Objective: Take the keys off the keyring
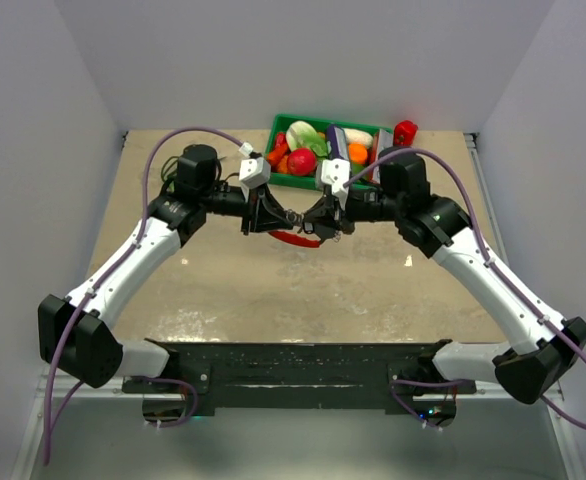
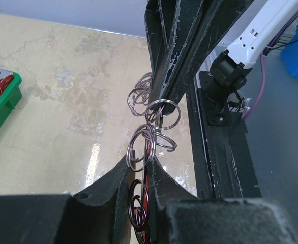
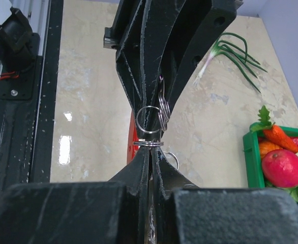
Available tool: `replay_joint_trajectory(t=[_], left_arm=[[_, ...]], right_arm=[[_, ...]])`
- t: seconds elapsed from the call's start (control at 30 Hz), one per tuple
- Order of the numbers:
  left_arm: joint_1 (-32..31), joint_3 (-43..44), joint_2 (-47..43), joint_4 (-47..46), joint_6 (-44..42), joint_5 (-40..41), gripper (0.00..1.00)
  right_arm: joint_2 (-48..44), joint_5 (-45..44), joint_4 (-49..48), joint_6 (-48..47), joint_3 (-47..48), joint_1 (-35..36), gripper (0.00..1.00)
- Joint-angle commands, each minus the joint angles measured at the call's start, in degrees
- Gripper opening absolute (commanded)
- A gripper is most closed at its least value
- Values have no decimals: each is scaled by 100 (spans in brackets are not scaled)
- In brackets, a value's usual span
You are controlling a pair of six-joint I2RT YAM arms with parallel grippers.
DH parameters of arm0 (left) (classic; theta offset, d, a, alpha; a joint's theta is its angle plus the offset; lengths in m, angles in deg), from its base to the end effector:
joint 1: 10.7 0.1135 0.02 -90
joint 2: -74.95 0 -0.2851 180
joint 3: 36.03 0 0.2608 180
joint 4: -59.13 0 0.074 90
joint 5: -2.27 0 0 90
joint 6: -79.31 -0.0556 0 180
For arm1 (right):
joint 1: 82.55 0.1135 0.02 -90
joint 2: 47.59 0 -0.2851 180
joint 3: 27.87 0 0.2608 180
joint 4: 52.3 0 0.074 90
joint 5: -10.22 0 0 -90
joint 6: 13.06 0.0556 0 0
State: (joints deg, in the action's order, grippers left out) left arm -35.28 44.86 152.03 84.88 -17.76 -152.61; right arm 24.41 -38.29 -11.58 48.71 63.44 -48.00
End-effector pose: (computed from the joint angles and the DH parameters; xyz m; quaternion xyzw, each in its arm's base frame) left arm 0.2583 -0.1735 0.3722 0.4795 0.5911 -0.5113 0.3991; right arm 0.2144 0.1924 0.4287 -0.5728 0.5556 0.3212 0.5100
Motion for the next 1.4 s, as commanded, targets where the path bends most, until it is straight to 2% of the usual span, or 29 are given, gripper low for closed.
replay_joint_trajectory(t=[0.0,0.3,0.73,1.0,1.37], left_arm=[[-179,-70,-44,-277,91,-490,0],[-205,-159,-26,-515,303,-631,0],[-188,-53,-149,-260,145,-666,0],[-144,17,-220,-137,48,-622,0],[-109,79,-290,21,-110,-604,0]], right_arm=[[147,-264,-860,476,100,69,0],[657,-766,-800,503,425,518,0],[-160,-1065,-273,-244,73,290,0],[-284,-1003,395,-710,64,175,0],[-477,-890,614,-965,-50,-8,0]])
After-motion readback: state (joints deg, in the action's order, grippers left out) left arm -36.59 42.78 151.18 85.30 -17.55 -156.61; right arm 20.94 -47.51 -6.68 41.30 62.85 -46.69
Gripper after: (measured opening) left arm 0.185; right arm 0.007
